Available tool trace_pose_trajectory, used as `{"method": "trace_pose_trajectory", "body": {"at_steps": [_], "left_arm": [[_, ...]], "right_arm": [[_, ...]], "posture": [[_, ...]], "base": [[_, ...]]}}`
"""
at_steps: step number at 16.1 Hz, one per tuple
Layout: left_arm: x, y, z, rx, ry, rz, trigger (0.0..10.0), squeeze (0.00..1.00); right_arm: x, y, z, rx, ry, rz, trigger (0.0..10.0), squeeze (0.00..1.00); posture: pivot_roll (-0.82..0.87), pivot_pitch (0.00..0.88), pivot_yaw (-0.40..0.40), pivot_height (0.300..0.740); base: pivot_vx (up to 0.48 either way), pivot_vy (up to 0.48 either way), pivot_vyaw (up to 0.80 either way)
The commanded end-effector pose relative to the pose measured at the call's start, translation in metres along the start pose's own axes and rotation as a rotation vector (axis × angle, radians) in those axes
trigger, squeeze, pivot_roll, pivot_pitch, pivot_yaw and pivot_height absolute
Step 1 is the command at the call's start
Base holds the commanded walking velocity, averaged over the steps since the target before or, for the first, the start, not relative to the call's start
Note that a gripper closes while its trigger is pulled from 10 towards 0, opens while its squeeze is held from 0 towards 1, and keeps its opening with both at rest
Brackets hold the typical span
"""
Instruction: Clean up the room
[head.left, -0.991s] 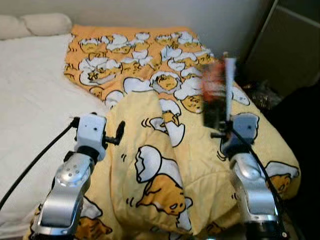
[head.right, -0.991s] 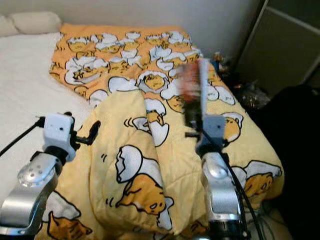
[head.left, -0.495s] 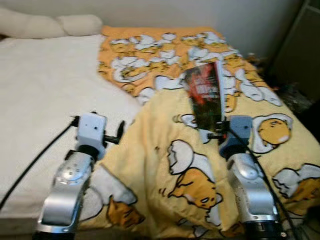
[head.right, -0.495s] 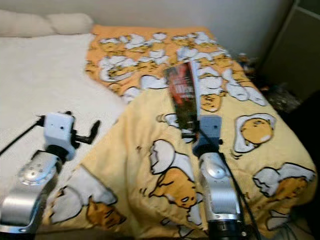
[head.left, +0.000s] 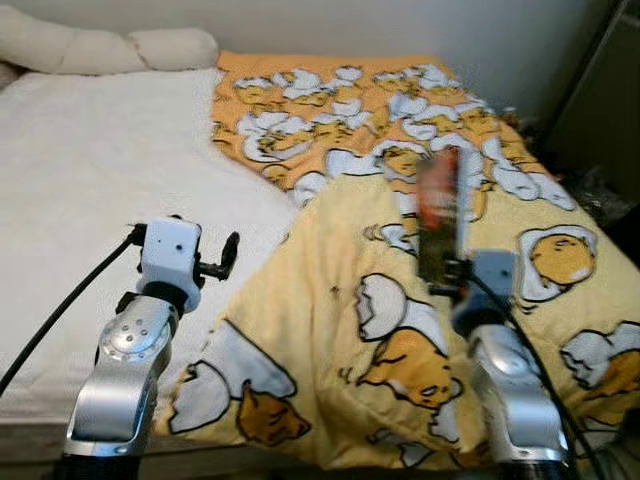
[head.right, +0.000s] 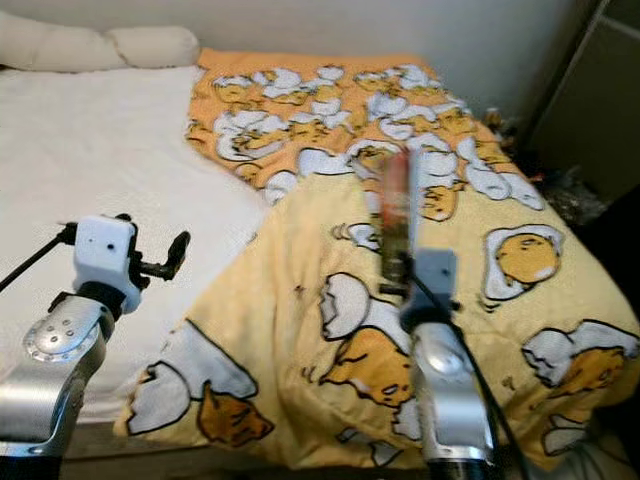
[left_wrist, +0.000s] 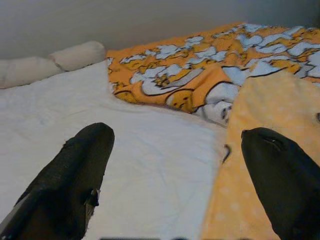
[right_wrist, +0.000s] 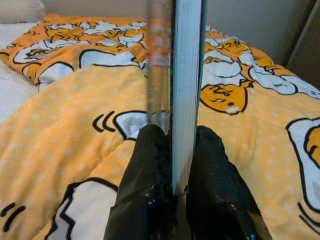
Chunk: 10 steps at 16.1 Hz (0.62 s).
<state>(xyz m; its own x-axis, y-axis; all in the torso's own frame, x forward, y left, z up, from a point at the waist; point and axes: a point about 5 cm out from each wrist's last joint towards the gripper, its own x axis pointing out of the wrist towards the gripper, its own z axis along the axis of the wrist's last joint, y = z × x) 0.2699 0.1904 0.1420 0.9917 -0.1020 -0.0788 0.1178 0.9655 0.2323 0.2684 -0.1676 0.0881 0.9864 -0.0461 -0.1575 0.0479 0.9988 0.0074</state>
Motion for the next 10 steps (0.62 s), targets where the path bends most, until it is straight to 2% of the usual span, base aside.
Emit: {"method": "trace_pose_trajectory", "body": {"at_steps": [1,10], "left_arm": [[0.0012,0.0008,-0.0013,0.008,0.011,0.003,10.0,0.0],[0.0027,-0.0006,-0.0008,0.009,0.007,-0.003,10.0,0.0]], "right_arm": [[0.0005,0.0024,0.017,0.009,-0.07,0.008,10.0,0.0],[0.001,0.0042,0.0151,0.022,-0.055,0.004,10.0,0.0]], "posture": [[0.09,0.0,0.0,0.74],[0.1,0.0,0.001,0.74]], "base": [[0.0,0.334,0.0],[0.0,0.377,0.0]]}}
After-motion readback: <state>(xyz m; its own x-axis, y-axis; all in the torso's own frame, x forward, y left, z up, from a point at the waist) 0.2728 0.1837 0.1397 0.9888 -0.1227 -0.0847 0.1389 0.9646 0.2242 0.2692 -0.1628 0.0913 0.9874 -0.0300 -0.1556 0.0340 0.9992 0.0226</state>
